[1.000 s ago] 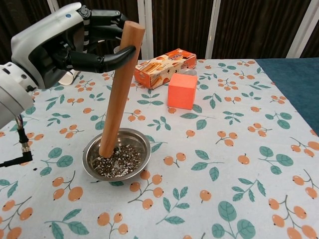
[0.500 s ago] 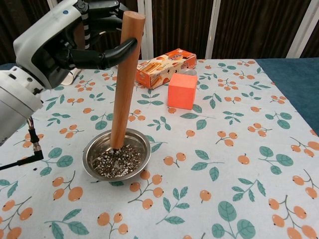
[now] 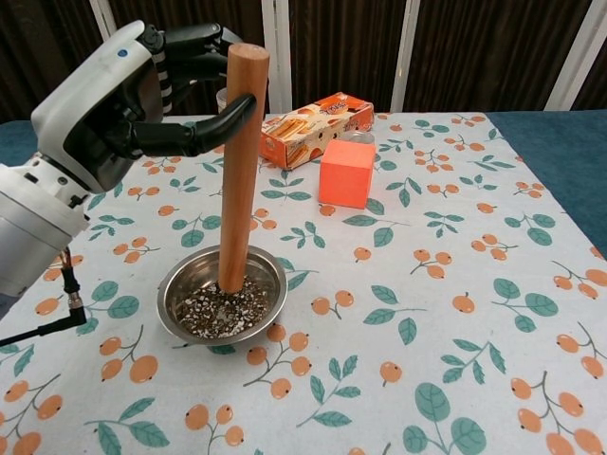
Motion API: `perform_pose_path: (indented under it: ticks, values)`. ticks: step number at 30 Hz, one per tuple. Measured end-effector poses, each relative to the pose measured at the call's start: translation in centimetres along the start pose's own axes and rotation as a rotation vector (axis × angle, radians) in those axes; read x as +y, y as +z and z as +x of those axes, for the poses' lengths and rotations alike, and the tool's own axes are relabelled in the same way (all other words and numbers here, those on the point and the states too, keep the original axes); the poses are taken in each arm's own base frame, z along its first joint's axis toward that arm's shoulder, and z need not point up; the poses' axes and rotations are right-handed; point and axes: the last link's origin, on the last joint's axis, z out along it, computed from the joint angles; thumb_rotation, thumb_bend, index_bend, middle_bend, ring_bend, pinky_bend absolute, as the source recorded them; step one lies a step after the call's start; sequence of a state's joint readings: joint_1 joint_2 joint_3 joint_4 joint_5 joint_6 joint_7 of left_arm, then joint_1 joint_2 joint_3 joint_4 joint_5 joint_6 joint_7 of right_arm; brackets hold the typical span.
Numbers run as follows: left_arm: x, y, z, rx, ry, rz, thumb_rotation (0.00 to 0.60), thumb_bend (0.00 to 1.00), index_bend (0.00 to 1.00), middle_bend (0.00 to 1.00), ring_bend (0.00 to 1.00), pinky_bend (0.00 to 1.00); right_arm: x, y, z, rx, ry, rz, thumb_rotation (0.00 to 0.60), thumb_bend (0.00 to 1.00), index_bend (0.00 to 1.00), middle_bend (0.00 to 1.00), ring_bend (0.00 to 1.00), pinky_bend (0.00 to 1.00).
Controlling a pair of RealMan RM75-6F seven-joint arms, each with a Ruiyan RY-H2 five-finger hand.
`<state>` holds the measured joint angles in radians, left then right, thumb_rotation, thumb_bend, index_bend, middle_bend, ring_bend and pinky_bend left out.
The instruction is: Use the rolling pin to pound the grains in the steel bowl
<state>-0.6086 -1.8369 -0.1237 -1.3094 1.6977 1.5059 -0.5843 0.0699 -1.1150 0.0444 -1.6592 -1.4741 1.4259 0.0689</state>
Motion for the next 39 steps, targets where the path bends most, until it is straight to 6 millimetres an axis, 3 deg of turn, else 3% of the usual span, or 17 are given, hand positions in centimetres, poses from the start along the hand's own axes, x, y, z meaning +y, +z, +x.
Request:
perform_pose_path:
  ticks: [17,39]
  values:
    - [-2.0,-1.8,-0.5,-0.027,0.001,0.034,0.6,0.8,0.62,0.64,0.16,0.08,-0.1,0.0,-0.1,-0.003,-0.001,0.004,0.6,0.37,0.0,0.0,0.0,0.0]
    - [-2.8,-3.0,-0.4,-0.032,0.006,0.055,0.6,0.8,0.63,0.64,0.16,0.08,0.0,-0.1,-0.1,-0.003,-0.003,0.001,0.6,0.37,0.0,0.0,0.0,0.0]
